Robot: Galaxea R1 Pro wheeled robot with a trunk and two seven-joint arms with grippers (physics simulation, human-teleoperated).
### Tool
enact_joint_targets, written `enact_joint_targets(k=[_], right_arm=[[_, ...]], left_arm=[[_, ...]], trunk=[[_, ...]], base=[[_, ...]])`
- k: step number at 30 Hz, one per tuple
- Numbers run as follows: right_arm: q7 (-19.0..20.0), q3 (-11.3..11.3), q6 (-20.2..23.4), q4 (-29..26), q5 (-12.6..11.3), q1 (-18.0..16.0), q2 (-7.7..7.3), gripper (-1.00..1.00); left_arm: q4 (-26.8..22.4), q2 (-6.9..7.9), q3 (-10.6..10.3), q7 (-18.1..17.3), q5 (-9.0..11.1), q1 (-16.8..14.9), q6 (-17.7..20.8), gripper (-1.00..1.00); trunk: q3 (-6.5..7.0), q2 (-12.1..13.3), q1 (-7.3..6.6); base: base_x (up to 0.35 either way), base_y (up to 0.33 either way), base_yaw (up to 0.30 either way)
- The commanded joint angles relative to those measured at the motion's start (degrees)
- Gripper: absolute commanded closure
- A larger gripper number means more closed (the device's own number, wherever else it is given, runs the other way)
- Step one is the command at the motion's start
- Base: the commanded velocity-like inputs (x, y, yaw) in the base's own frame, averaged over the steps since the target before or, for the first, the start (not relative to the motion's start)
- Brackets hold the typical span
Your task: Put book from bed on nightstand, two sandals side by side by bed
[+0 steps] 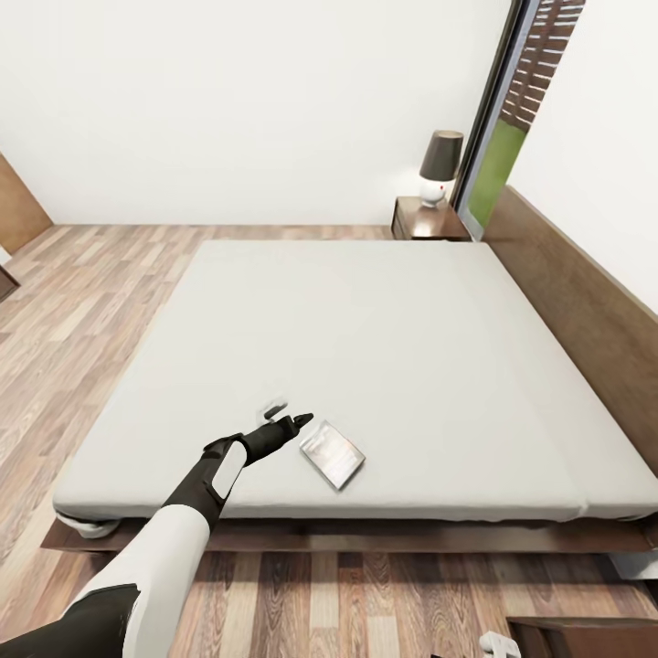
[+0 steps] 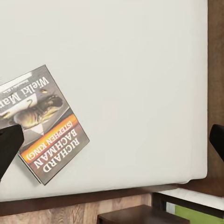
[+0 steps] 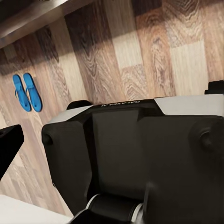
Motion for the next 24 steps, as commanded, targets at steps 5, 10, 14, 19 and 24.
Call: enact_joint_targets(k=[5, 10, 14, 19, 24], right_arm=[[0.21, -0.15, 0.00, 0.08, -0.08, -0.04, -0.02, -1.00], [0.22, -0.13, -0.01, 0.08, -0.08, -0.04, -0.02, -1.00], [0.22, -0.14, 0.00, 0.07, -0.08, -0.04, -0.02, -1.00], [0.20, -0.15, -0.01, 0.06, -0.08, -0.04, -0.02, -1.00], [0.21, -0.13, -0.01, 0.07, -0.08, -0.04, -0.02, -1.00]], left_arm=[[-0.02, -0.07, 0.40, -0.16, 0.28, -0.04, 0.51, -1.00], [-0.02, -0.07, 0.40, -0.16, 0.28, -0.04, 0.51, -1.00], [-0.02, -0.07, 0.40, -0.16, 0.28, -0.04, 0.51, -1.00], [-0.02, -0.07, 0.40, -0.16, 0.28, -0.04, 0.51, -1.00], [-0.02, -0.07, 0.38, -0.16, 0.28, -0.04, 0.51, -1.00]], trunk=[[-0.53, -0.10, 0.04], [-0.98, -0.10, 0.04], [-1.34, -0.10, 0.04], [-1.79, -0.10, 0.04], [-2.23, -0.10, 0.04]], base=[[0.260, 0.000, 0.000], [0.297, 0.000, 0.000], [0.213, 0.000, 0.000], [0.043, 0.000, 0.000], [0.046, -0.038, 0.000]])
